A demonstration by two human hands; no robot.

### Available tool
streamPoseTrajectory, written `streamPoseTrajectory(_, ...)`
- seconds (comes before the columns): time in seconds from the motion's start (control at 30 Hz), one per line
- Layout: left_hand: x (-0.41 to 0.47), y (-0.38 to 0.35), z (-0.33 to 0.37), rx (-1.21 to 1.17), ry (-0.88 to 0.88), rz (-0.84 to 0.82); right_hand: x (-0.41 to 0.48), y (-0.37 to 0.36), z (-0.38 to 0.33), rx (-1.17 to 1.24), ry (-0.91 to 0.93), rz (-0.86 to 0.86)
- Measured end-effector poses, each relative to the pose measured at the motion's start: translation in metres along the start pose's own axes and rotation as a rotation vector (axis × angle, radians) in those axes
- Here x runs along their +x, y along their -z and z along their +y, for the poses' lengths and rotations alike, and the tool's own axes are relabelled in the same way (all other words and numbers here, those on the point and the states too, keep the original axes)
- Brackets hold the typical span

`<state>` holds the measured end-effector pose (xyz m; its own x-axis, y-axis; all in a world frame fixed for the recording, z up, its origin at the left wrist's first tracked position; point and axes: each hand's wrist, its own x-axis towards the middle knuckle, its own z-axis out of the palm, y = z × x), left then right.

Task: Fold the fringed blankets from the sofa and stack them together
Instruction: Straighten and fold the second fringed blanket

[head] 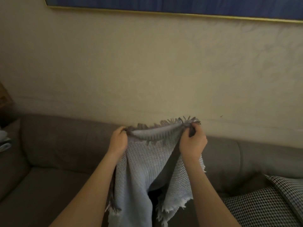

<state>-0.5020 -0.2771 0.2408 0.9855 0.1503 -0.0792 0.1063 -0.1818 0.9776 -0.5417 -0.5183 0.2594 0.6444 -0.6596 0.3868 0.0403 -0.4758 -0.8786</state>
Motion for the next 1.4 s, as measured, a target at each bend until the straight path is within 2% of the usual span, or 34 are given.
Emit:
streamPoseTrajectory(0.07,-0.009,0.005,-0.002,-0.023,0.011,-0.135,0.002,0.000,0.000,-0.027,0.057,0.009)
streamPoseTrajectory(0.17,-0.013,0.005,-0.006,0.156,-0.096,-0.344,0.005,0.001,0.004,-0.045,0.051,0.024)
streamPoseTrajectory(0.23,-0.011,0.001,-0.008,0.229,-0.183,-0.332,0.005,0.002,0.010,-0.063,0.056,0.028)
streamPoseTrajectory(0.33,-0.008,-0.002,-0.001,0.257,-0.222,-0.354,0.007,0.004,0.024,-0.110,0.030,0.014)
streamPoseTrajectory(0.47,-0.002,0.005,0.014,0.410,-0.319,-0.355,0.011,0.013,0.049,-0.219,0.030,-0.060)
streamPoseTrajectory(0.63,-0.003,0.007,0.027,0.543,-0.344,-0.379,0.018,0.020,0.068,-0.293,0.000,-0.196)
streamPoseTrajectory(0.83,-0.005,0.001,0.028,0.570,-0.344,-0.426,0.011,0.032,0.076,-0.184,-0.040,-0.285)
streamPoseTrajectory(0.93,-0.004,0.001,0.032,0.602,-0.363,-0.405,0.004,0.031,0.081,-0.141,-0.046,-0.363)
streamPoseTrajectory(1.1,-0.003,-0.008,0.046,0.755,-0.526,-0.261,-0.013,0.025,0.085,-0.151,-0.050,-0.726)
streamPoseTrajectory(1.27,-0.010,-0.020,0.068,0.776,-0.688,-0.085,-0.036,0.000,0.064,-0.161,0.114,-1.004)
streamPoseTrajectory(1.4,-0.011,-0.018,0.084,0.773,-0.739,-0.031,-0.047,-0.023,0.047,-0.117,0.160,-1.053)
